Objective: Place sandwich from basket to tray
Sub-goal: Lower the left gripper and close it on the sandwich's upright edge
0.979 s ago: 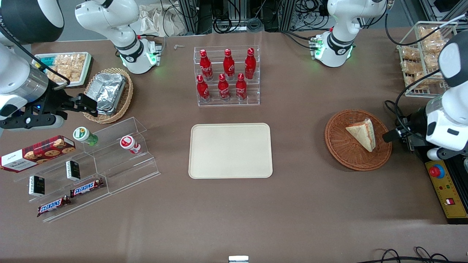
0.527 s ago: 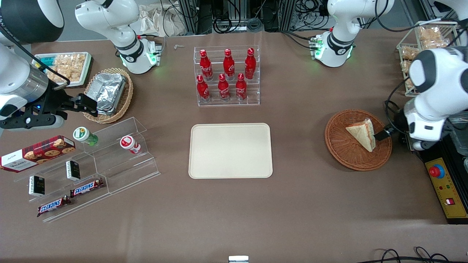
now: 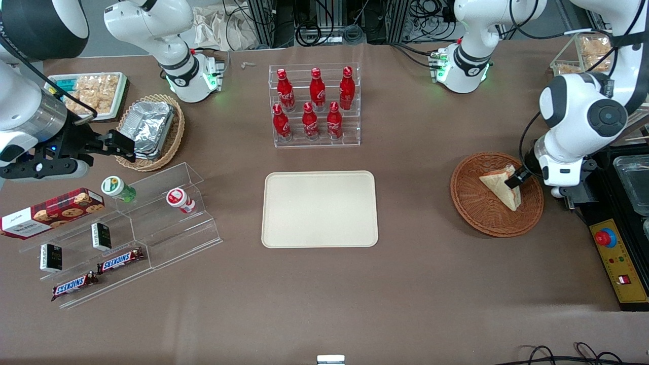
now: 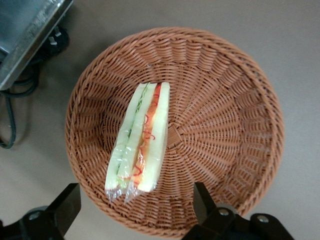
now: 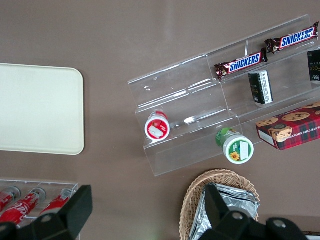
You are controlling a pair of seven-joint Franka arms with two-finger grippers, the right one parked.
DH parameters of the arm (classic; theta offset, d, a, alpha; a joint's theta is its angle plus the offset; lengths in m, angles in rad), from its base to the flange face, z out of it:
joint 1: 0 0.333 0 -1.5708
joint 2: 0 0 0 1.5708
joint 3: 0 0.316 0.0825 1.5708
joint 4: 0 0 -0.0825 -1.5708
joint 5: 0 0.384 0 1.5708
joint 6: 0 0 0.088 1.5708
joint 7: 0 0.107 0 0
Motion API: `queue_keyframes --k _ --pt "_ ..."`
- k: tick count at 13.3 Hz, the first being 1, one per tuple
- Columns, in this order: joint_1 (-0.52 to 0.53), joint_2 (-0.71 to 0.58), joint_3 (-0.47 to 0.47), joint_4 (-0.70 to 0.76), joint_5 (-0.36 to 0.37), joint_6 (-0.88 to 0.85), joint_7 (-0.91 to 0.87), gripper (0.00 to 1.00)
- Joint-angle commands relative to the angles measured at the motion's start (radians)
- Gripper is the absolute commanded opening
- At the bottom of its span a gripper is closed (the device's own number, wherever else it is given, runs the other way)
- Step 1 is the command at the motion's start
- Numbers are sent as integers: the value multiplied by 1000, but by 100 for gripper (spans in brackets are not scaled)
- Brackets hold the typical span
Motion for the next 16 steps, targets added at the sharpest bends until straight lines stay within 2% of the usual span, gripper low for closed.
queue_keyframes --k 1,10,16 --pt "1 -16 29 -105 22 120 -27 100" --pt "0 100 69 -162 22 318 -27 100" --pt "-12 131 53 -150 16 327 -102 100"
